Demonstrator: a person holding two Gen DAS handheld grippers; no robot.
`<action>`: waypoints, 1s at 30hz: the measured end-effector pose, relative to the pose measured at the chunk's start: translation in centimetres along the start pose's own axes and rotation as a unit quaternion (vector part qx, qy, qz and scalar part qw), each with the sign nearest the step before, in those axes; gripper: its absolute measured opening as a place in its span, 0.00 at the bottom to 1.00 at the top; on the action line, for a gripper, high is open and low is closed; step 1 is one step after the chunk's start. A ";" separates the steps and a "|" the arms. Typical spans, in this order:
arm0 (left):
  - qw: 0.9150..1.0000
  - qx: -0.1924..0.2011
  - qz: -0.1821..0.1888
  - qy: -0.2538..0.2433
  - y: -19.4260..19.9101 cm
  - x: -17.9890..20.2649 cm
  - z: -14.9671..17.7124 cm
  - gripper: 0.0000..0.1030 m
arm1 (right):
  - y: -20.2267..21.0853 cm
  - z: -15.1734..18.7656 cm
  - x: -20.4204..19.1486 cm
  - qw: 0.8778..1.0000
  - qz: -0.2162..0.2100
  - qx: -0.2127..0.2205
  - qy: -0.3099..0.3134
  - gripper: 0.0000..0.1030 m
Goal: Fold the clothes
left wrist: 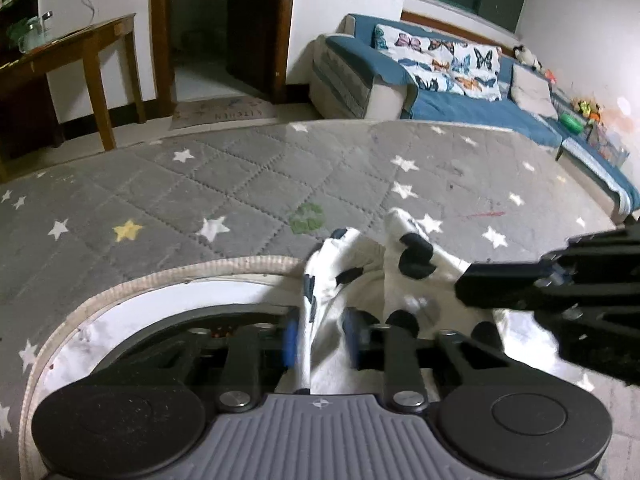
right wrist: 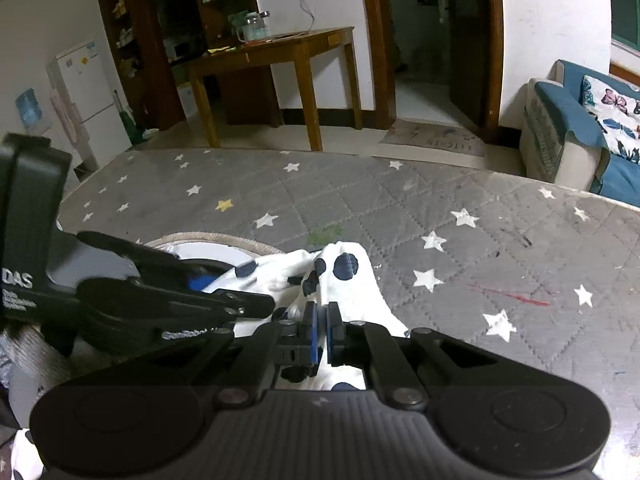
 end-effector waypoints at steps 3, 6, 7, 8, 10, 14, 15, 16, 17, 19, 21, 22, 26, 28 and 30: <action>1.000 0.009 -0.009 0.007 0.4 -0.9 0.2 0.04 | -0.3 0.0 -0.3 1.000 -0.006 0.000 -0.005 0.03; 0.999 0.028 -0.024 0.022 2.0 -2.6 0.0 0.03 | -0.5 -0.3 -0.7 1.000 0.001 0.003 0.005 0.03; 0.999 0.034 -0.030 0.028 2.6 -3.3 -0.2 0.03 | -0.6 -0.4 -1.0 1.000 0.005 0.004 0.006 0.03; 0.998 0.042 -0.034 0.034 3.3 -3.9 -0.4 0.03 | -0.5 -0.6 -1.3 1.000 0.002 0.010 0.008 0.03; 0.996 0.062 -0.036 0.045 4.8 -5.1 -0.8 0.03 | 0.5 -1.3 -1.9 0.999 -0.006 0.034 0.018 0.03; 0.989 0.115 -0.064 0.069 8.7 -8.5 -0.9 0.03 | 3.5 -2.3 -2.2 0.996 -0.013 0.086 0.028 0.03; 0.987 0.120 -0.076 0.078 9.4 -9.7 -0.6 0.03 | 4.1 -2.3 -1.9 0.995 -0.008 0.091 0.029 0.03; 0.985 0.119 -0.087 0.086 9.8 -10.8 -0.2 0.03 | 4.4 -2.0 -1.1 0.996 0.013 0.085 0.032 0.03; 0.985 0.109 -0.097 0.094 9.8 -11.9 0.3 0.04 | 4.8 -1.7 -0.2 0.996 0.034 0.078 0.034 0.03; 0.983 0.087 -0.118 0.109 9.7 -14.2 1.3 0.04 | 4.3 -0.6 1.8 0.996 0.072 0.041 0.028 0.03; 0.983 0.061 -0.132 0.116 9.3 -15.6 2.4 0.07 | 3.4 0.8 3.3 0.994 0.101 0.002 0.029 0.07; 0.982 0.048 -0.139 0.120 9.1 -16.3 2.9 0.07 | 3.0 1.5 4.1 0.993 0.115 -0.018 0.030 0.09; 0.980 0.051 -0.159 0.109 10.1 -17.1 2.9 0.08 | 2.7 1.8 4.2 0.990 0.130 -0.026 0.042 0.10; 0.980 0.064 -0.160 0.102 10.7 -16.6 2.3 0.08 | 2.6 0.9 3.4 0.992 0.114 -0.014 0.042 0.12; 0.983 0.069 -0.146 0.086 10.4 -15.5 1.8 0.08 | 2.0 0.2 2.4 0.995 0.091 -0.008 0.041 0.19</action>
Point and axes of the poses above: each gripper's, at about its wrist camera, not at the fingertips, and y roughly against the way its jaws point, x to its right, z to its underside, the point moved 5 cm from there along -y, roughly the way its jaws point, and after that the axes turned 1 degree about x, right-handed, at the moved point
